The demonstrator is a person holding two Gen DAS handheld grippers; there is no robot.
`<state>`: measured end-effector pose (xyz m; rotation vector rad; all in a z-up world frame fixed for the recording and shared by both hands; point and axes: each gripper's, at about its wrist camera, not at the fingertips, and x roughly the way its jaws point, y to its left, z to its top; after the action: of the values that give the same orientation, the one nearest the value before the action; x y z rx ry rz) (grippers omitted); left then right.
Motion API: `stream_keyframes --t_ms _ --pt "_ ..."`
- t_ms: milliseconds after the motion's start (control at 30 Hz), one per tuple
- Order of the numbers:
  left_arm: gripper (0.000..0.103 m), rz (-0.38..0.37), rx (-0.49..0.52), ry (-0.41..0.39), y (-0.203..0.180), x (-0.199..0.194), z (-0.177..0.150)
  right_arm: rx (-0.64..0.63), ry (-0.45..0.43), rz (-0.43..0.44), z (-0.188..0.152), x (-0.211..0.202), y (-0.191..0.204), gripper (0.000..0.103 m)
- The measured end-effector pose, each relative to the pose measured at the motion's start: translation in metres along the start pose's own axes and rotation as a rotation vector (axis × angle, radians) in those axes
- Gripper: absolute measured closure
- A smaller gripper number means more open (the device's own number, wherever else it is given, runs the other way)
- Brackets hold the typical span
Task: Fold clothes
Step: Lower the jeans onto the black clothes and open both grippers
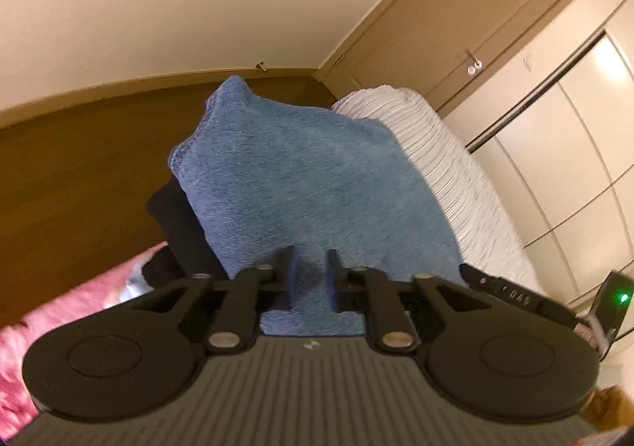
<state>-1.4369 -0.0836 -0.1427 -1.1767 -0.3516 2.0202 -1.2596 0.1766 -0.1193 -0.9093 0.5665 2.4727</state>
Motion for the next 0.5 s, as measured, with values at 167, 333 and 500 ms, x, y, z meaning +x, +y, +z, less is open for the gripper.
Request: stream_keyframes --t_ms 167,333,500 --pt "0.078 0.077 0.049 0.012 -0.019 -0.008 0.006 0.008 0.018 -0.002 0.006 -0.011 -0.001 0.067" --pt "0.062 0.183 0.149 0.045 -0.053 -0.031 -0.004 0.080 -0.009 0.023 0.004 -0.062 0.007 0.035" --pt "0.047 0.276 0.259 0.108 -0.083 -0.071 -0.028 0.082 0.131 0.041 -0.030 -0.101 0.023 0.022"
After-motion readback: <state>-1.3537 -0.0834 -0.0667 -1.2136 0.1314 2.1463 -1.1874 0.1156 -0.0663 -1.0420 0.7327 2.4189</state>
